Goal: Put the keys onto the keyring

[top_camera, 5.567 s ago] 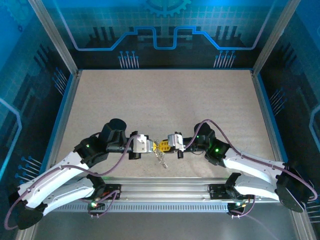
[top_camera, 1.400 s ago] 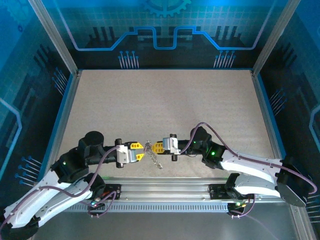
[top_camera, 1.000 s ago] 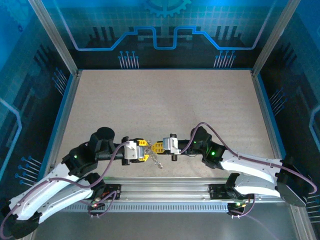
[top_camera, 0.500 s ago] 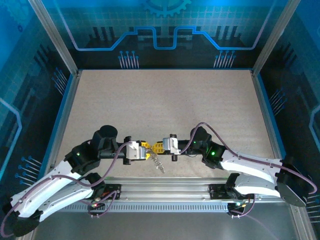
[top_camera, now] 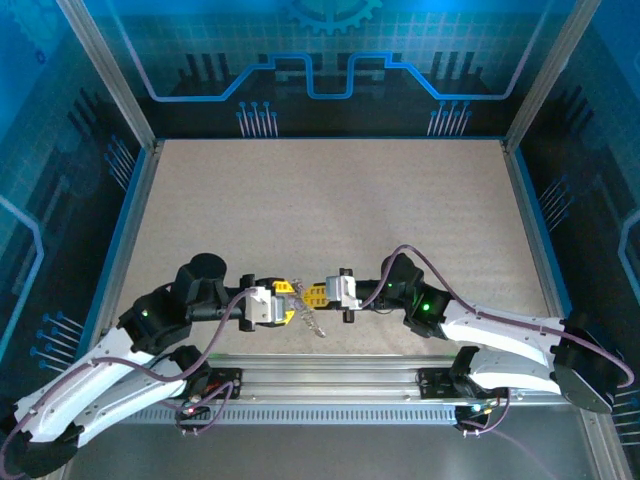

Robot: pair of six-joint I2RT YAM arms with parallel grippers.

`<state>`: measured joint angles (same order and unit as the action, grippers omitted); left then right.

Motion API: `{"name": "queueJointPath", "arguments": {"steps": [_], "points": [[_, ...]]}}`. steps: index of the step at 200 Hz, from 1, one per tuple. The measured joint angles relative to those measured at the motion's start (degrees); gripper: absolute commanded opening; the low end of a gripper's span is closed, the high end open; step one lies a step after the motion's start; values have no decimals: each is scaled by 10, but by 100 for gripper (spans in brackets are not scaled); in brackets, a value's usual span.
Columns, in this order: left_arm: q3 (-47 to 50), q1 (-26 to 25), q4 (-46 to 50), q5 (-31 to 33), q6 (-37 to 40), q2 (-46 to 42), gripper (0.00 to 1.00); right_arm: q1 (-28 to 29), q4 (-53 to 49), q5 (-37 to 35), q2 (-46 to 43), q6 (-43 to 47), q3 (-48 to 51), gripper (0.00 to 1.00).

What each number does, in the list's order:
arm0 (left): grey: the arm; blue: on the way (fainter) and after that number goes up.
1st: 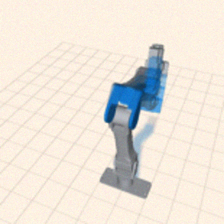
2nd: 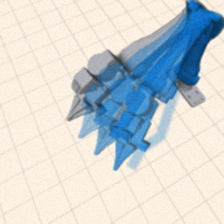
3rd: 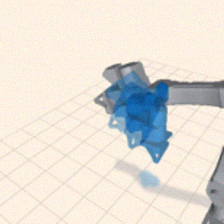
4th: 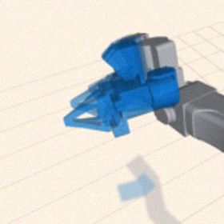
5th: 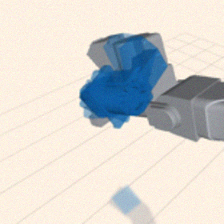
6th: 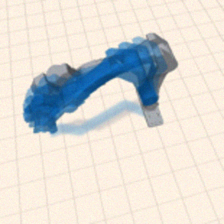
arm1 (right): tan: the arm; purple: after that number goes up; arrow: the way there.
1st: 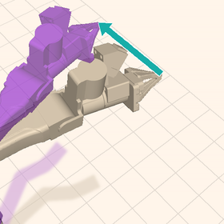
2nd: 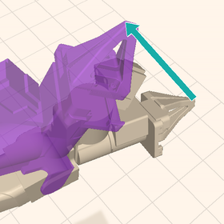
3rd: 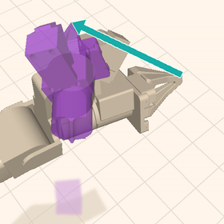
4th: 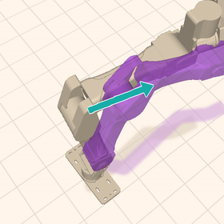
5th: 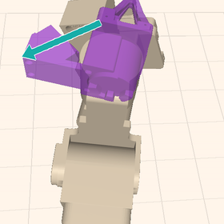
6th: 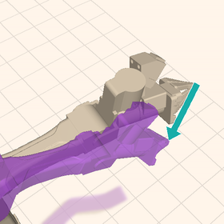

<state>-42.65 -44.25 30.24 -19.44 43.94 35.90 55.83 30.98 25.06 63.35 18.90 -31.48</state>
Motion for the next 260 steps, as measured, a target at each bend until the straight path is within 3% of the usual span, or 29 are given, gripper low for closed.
{"name": "queueJointPath", "arguments": {"steps": [126, 200, 237, 260], "points": [[23, 0, -24, 56, -63, -9, 47, 0, 0, 0, 0, 0, 0, 0], [59, 2, -37, 41, -140, -10, 27, 0, 0, 0, 0, 0, 0, 0], [61, 7, -49, 37, -157, -9, 24, 0, -1, 0, 0, 0, 0, 0], [61, 7, -62, 31, -163, -10, 17, 0, -1, 0, 0, 0, 0, 0]]}}
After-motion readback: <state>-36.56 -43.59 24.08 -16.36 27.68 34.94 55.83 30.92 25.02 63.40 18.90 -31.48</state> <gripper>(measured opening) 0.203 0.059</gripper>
